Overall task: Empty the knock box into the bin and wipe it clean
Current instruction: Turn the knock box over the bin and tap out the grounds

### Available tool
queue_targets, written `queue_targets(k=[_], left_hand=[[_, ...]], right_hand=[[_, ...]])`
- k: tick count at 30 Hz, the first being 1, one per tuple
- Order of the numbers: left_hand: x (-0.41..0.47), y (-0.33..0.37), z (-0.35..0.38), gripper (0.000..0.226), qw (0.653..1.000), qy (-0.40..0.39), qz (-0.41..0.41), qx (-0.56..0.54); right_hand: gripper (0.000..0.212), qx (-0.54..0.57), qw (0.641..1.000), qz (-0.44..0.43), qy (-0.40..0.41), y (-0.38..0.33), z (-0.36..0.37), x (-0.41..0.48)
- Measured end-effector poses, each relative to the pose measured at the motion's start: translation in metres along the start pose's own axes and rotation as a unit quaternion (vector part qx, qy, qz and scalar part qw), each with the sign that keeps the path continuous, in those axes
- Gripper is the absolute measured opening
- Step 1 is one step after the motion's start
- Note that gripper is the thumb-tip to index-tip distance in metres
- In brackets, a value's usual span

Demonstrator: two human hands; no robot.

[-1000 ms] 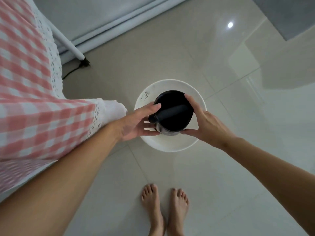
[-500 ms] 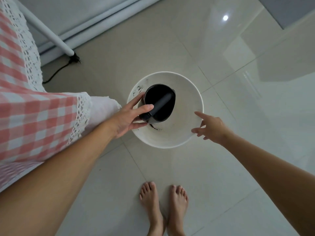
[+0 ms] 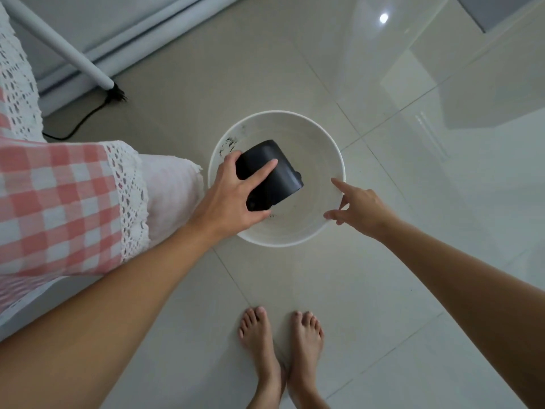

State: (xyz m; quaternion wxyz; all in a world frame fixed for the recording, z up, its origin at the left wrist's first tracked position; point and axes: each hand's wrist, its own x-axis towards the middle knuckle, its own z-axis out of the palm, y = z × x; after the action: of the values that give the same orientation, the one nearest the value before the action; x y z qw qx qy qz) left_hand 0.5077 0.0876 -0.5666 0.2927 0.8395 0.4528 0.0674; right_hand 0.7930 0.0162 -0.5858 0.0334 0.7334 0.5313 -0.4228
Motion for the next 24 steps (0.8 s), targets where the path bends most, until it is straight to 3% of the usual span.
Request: queue_targets(k=[5, 24], left_hand=[[-0.006, -0.001, 0.004, 0.091, 0.99, 0.052, 0.086, 0.099], [-0.006, -0.004, 0.003, 0.086, 0.973, 0.058, 0.133, 0.182]], right_hand=[[0.085, 0.003, 1.0, 0.002, 0.001, 0.0, 0.001, -0.001], [0.086, -0.028, 0.999, -0.016, 0.002, -0.01, -0.005, -0.006]])
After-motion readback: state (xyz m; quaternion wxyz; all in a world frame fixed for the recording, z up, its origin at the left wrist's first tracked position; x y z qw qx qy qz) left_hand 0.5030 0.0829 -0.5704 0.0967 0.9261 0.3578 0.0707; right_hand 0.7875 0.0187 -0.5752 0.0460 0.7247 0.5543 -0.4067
